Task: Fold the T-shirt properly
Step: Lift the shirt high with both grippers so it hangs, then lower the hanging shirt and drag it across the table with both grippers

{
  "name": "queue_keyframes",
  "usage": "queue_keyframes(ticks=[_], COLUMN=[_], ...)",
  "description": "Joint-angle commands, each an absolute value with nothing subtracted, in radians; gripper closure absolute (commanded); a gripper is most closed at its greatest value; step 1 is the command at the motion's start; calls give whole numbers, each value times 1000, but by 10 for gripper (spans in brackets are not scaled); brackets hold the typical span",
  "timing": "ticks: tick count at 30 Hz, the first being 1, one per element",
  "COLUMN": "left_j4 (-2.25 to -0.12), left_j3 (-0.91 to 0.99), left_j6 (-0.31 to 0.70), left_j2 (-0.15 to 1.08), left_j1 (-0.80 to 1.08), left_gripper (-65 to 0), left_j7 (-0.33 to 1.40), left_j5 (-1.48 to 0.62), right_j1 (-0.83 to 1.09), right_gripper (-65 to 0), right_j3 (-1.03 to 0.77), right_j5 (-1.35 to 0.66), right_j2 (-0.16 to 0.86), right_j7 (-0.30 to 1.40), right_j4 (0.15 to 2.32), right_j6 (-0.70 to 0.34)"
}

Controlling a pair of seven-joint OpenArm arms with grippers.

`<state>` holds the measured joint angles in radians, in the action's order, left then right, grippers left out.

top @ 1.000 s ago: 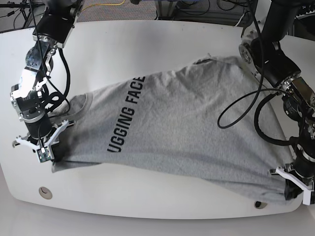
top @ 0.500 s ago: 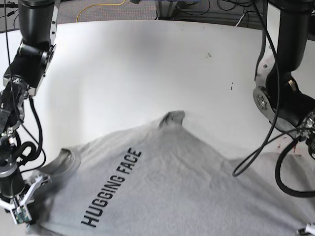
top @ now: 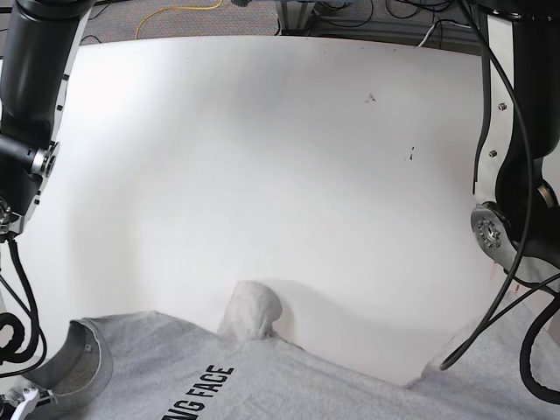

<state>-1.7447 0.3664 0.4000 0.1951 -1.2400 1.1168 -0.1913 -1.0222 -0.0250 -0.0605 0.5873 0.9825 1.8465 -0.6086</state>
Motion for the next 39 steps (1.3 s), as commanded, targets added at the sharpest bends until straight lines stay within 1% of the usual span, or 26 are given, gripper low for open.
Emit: queue_keyframes(ticks=[1, 5, 9, 16, 22, 24, 29, 35, 39], left_j4=[-1748, -1748, -1748, -1753, -1779, -1801, -1839, -1891, -1917], left_j3=[363, 363, 363, 367, 369, 369, 369, 372, 392], left_j6=[397, 398, 403, 417, 420, 420, 420, 420, 420], left_j2=[194, 194, 194, 199, 209, 222, 228, 229, 228], left_j1=[-1274, -1233, -1179, -1049, -912, -854, -722, -558, -455], left_gripper=[-4, -4, -4, -4, -4, -4, -4, -4, -4], left_j7=[1099, 1099, 1098, 1099, 1099, 1101, 1101, 1115, 1115], left_j5=[-199, -200, -203, -285, -346, -360, -409, -437, -437], right_j1=[-1063, -1052, -980, -760, -549, -479, -331, -194, -137], right_gripper=[-19, -19, -19, -19, -17, -16, -16, -16, -16], right_j3=[-31, -36, -91, -203, -314, -358, -476, -547, -576], right_j5=[-47, -47, -47, -56, -59, -70, -79, -84, -84], right_j2=[599, 601, 601, 599, 588, 564, 483, 412, 358], right_j7=[995, 1024, 1047, 1052, 1050, 1050, 1049, 1049, 1049], right_j4=[1853, 1888, 1937, 2009, 2025, 2025, 2025, 2026, 2026], right_j6=[-630, -651, -653, -654, -670, -694, -698, -698, -698])
